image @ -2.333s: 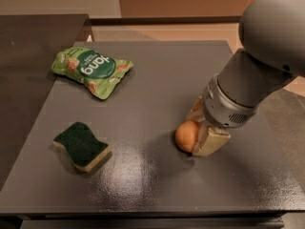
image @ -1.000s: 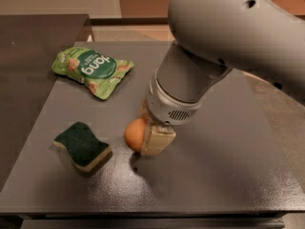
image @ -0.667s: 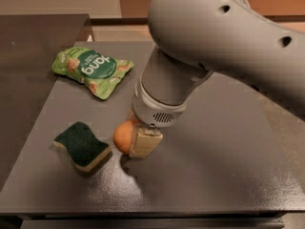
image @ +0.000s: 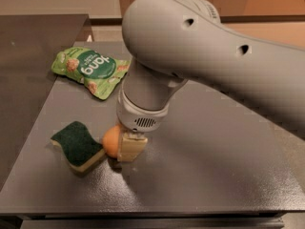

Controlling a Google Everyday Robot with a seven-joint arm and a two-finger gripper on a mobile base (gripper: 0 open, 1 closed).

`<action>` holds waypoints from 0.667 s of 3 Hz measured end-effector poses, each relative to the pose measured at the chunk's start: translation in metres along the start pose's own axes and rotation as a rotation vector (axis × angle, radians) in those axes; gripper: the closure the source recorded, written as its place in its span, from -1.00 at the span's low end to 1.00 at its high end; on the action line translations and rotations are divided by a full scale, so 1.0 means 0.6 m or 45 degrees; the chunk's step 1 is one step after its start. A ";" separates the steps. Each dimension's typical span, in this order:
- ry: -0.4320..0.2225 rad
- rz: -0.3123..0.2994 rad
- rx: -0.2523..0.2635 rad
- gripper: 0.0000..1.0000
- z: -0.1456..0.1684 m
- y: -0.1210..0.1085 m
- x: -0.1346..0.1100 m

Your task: Move orange near sponge

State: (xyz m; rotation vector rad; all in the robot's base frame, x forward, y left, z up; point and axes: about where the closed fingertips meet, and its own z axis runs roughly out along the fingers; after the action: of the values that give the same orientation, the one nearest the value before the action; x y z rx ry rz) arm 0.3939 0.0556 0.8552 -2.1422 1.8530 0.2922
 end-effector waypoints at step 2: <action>0.008 0.038 -0.006 -0.30 0.020 -0.002 0.002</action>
Offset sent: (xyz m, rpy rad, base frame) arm 0.0033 0.0026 -0.0186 -0.0016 0.0284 -0.0426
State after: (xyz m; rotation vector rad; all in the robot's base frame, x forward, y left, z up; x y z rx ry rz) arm 0.3959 0.0586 0.8437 -2.1226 1.8910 0.2968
